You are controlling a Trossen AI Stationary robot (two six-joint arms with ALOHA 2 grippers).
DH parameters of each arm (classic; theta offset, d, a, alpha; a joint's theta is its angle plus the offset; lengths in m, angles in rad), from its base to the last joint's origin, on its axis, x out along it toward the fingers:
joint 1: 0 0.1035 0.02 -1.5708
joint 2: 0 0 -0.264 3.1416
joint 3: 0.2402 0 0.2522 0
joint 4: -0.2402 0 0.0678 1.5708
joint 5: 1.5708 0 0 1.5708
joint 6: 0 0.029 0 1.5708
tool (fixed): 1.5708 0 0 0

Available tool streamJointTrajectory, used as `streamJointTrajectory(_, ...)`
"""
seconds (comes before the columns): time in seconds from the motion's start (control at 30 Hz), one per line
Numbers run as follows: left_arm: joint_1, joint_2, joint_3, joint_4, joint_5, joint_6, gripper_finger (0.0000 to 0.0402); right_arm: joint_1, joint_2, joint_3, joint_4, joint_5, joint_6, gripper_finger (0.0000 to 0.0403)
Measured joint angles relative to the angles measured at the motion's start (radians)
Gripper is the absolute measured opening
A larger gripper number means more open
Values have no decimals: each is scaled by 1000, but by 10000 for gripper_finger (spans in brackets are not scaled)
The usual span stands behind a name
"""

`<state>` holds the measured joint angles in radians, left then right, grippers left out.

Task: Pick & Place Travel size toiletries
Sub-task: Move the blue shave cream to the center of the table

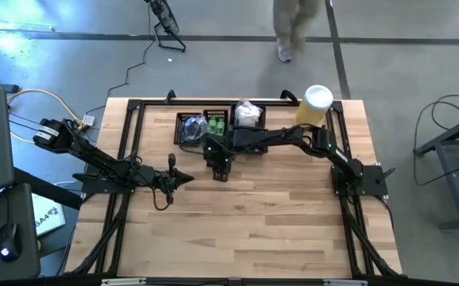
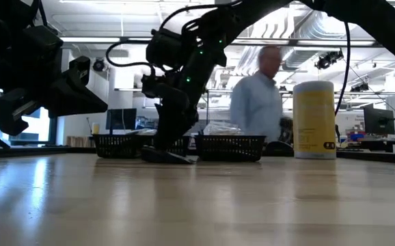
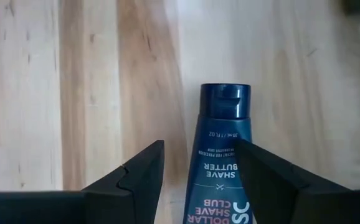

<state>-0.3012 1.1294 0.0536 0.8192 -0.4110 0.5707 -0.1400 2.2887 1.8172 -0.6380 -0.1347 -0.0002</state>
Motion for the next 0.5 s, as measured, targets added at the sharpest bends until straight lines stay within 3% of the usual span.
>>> streamJointTrajectory(0.17,0,0,0,0,0,0,0,35,0,0,-2,1,22,190)
streamJointTrajectory(0.37,0,0,0,0,0,0,0,81,0,0,-2,148,48,190)
streamJointTrajectory(0.5,0,0,0,0,-1,0,0,89,0,0,-7,153,57,197)
